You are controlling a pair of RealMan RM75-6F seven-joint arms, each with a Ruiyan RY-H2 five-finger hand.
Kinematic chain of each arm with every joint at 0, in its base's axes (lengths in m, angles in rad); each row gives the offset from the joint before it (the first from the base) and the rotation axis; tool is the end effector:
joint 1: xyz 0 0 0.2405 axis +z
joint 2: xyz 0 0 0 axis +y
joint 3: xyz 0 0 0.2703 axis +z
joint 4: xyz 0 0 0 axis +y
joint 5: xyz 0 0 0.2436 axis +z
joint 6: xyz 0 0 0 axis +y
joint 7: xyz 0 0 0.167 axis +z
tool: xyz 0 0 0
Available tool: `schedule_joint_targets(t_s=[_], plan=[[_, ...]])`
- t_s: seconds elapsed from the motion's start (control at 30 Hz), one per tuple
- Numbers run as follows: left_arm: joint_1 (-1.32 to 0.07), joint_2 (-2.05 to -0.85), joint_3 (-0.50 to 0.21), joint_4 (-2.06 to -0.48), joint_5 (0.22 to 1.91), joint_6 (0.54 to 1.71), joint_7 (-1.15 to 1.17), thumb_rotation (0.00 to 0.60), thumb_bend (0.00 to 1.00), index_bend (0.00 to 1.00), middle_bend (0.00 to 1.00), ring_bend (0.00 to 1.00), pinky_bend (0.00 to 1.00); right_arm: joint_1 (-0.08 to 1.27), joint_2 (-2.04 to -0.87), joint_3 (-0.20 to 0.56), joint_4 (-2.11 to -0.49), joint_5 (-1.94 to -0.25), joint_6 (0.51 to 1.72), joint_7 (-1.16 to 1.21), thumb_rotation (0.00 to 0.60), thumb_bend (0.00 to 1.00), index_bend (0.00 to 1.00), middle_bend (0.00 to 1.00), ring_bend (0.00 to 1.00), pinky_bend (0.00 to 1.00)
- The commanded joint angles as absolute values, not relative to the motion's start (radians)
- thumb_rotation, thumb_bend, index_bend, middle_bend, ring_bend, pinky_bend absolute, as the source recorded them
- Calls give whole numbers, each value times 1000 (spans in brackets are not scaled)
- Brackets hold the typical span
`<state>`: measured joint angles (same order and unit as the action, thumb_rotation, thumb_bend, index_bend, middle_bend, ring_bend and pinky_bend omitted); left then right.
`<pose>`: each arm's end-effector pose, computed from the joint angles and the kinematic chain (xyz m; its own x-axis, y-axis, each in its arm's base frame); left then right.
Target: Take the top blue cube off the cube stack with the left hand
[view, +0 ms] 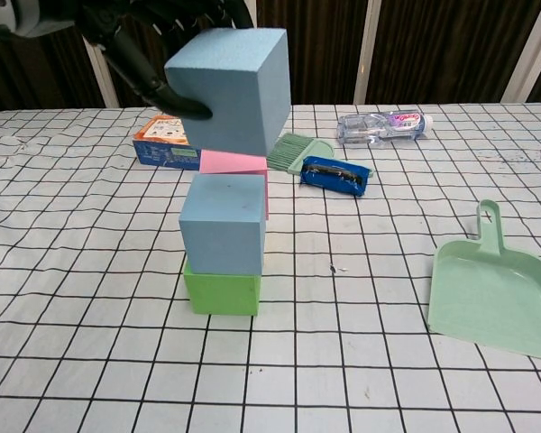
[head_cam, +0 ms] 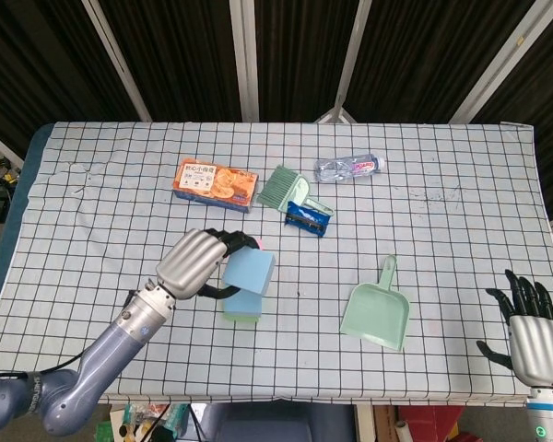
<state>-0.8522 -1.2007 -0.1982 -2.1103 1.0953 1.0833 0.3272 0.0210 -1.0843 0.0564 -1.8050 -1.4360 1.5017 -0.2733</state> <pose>-0.0235 0.3152 0.0394 0.2696 0.2708 0.9241 0.8234 -0.5624 -0.0754 -0.3159 -0.1858 0.1340 0.4929 -0.0356 0.8693 -0.8643 0.0949 0.4940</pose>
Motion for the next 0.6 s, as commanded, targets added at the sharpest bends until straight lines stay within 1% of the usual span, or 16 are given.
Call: schedule_joint_targets(t_s=[0.03, 0.1, 0.33, 0.53, 0.6], plan=[[-830, -1127, -169, -2163, 1122, 998, 228, 600, 383, 394, 549, 440, 471, 22, -1089, 57, -1804, -1436, 1501, -279, 600, 147, 246, 2, 38, 0], [-828, -1078, -171, -2184, 1131, 951, 169, 600, 382, 394, 550, 440, 471, 24, -1094, 57, -1803, -1434, 1499, -289, 600, 148, 246, 2, 38, 0], [-813, -940, -202, -2250, 1202, 860, -18, 600, 383, 391, 556, 441, 471, 30, -1111, 59, -1802, -1425, 1493, -317, 600, 147, 246, 2, 38, 0], [-828, -813, -206, -2280, 1258, 687, -200, 600, 383, 391, 558, 443, 471, 31, -1117, 60, -1803, -1422, 1495, -327, 600, 147, 246, 2, 38, 0], [-834, -787, -204, -2276, 1272, 640, -235, 600, 383, 390, 558, 443, 471, 31, -1118, 61, -1803, -1422, 1497, -327, 600, 148, 246, 2, 38, 0]])
